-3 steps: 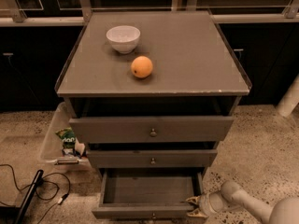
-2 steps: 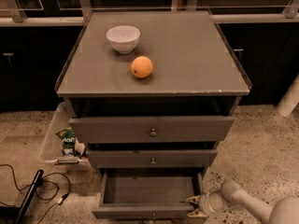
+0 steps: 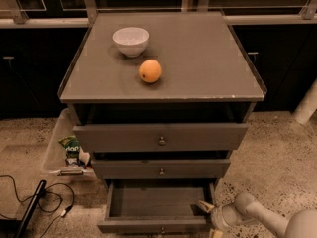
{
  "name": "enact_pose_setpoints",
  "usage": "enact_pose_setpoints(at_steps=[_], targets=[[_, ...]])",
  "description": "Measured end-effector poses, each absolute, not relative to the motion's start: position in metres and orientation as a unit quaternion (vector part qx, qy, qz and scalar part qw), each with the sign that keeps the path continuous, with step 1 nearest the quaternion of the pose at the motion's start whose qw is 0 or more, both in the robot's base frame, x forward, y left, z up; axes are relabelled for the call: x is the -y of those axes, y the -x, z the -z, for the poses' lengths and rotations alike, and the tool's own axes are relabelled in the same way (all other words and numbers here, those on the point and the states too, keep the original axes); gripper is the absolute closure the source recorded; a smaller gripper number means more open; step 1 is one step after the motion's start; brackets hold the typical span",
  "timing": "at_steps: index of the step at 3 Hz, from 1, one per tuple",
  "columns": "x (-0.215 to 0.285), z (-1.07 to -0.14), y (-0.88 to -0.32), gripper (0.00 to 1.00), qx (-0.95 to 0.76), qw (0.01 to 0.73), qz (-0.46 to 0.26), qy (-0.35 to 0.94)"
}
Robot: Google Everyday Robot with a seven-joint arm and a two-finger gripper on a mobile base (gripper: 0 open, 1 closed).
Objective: Open bottom drawer
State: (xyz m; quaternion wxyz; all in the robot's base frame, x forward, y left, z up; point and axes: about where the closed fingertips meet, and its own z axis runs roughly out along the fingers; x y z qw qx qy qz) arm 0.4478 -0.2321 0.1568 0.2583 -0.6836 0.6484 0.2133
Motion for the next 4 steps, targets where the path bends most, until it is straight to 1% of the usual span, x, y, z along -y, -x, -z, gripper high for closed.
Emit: enact_pose_setpoints(at_steps=[1, 2, 3, 4], targets=[[0.231, -0.156, -0.447, 0.0, -0.648, 0.258, -0.214, 0.684], [0.246, -0.183, -0.444, 0.0, -0.651, 0.274, -0.187, 0.683], [0.288, -0.237, -0.438, 0.0, -0.662, 0.302, -0.123, 0.675], [0.348, -0.279, -0.435, 0.0, -0.687, 0.314, -0.05, 0.653]])
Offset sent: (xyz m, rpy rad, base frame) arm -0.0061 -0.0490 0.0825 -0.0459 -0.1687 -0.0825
